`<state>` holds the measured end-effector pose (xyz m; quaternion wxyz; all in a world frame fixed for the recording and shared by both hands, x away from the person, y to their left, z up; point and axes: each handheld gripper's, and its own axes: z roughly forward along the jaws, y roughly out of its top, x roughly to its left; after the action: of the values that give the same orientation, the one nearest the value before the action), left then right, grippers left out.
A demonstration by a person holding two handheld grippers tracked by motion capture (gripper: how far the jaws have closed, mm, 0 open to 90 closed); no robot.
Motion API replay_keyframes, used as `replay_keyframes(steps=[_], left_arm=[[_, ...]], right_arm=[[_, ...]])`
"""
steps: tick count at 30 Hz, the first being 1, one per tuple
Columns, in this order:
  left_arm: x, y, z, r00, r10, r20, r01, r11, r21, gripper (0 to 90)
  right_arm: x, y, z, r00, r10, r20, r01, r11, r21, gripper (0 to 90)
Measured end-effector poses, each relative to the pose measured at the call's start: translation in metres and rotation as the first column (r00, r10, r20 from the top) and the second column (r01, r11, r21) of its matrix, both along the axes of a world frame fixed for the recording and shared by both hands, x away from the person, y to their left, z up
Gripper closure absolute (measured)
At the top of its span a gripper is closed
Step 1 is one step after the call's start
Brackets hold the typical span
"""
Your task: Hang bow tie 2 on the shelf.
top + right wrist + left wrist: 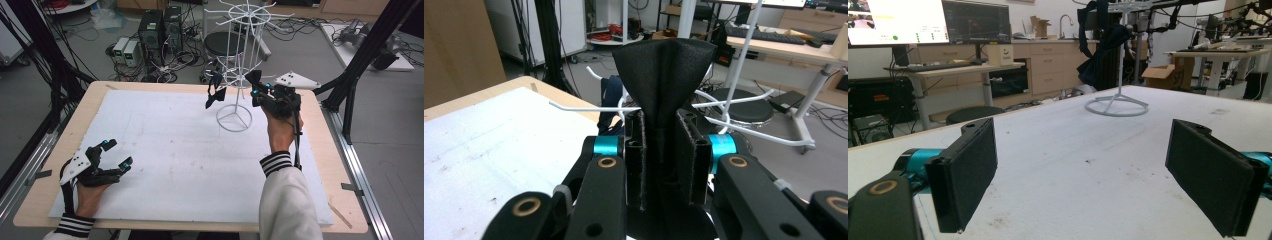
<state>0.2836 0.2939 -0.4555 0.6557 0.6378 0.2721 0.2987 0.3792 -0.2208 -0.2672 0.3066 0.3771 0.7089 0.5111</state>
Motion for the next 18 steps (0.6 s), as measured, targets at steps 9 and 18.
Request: replay_keyframes(steps=[9, 18], left_arm=[[0.0, 0.0, 0.0, 1.0, 0.001, 0.001, -0.001, 1.0, -0.001, 13.6], [-0.001, -0.001, 0.0, 1.0, 0.001, 0.007, -0.001, 0.9999, 0.013, 13.7]], right_arm=[[0.009, 0.004, -0.006, 0.9997, 0.005, -0.024, -0.005, 1.0, -0.006, 76.6], [0.014, 0.004, -0.01, 0.9988, 0.001, -0.048, -0.002, 1.0, -0.009, 76.4]])
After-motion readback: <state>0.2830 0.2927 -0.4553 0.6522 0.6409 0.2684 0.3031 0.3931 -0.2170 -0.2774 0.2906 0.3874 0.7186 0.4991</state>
